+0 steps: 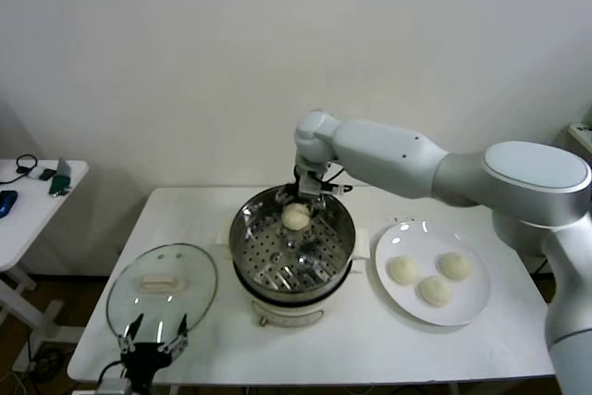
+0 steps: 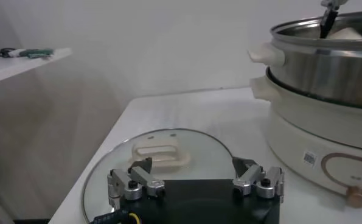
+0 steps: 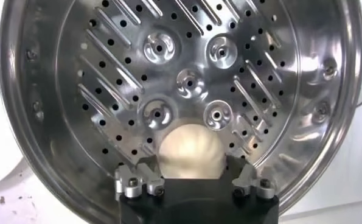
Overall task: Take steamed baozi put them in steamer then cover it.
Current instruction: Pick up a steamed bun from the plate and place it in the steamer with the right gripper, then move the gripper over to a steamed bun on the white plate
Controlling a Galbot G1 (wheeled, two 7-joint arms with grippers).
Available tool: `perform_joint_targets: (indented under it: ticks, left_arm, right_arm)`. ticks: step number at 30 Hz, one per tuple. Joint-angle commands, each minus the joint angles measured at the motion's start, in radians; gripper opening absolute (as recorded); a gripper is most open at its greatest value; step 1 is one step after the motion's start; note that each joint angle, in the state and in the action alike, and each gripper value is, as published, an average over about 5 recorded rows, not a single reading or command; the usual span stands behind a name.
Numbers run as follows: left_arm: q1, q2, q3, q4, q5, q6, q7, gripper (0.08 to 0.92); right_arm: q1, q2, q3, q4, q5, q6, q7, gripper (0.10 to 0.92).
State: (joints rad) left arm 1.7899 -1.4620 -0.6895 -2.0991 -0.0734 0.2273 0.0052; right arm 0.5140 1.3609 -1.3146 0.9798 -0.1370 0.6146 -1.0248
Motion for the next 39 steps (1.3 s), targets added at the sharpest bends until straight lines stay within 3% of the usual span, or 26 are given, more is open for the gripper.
perform_joint_targets:
  ticks: [1, 5, 10, 16, 21, 39]
  left_arm:
    - [0.003, -0.001, 0.002, -0.007, 0.006, 0.000, 0.001, 0.823]
    - [0.006, -0.001, 0.003, -0.011, 0.009, -0.001, 0.001, 0.823]
    - [0.000, 0.000, 0.005, -0.012, 0.010, -0.001, 0.001, 0.823]
    - [-0.009, 0.000, 0.009, -0.020, 0.008, -0.002, 0.002, 0.823]
    - [-0.016, 0.003, 0.005, -0.020, 0.007, -0.006, -0.001, 0.823]
    - [0.011, -0.024, -0.009, -0.030, 0.020, -0.025, -0.013, 0.823]
  right_arm:
    - [0.249, -0.072, -0.181, 0.065, 0.495, -0.072, -0.087, 0.822]
    - [0.465, -0.210, -0.405, 0.178, 0.862, -0.295, -0.139, 0.823]
    - [0.648, -0.396, -0.661, 0.337, 1.021, -0.566, -0.083, 0.823]
    - [0.676, -0.570, -0.839, 0.543, 0.995, -0.834, 0.080, 0.823]
    - [0.550, -0.658, -0.815, 0.608, 0.907, -0.928, 0.182, 0.823]
    - [-0.048, -0.589, -0.390, 0.334, 0.626, -0.954, 0.263, 0.823]
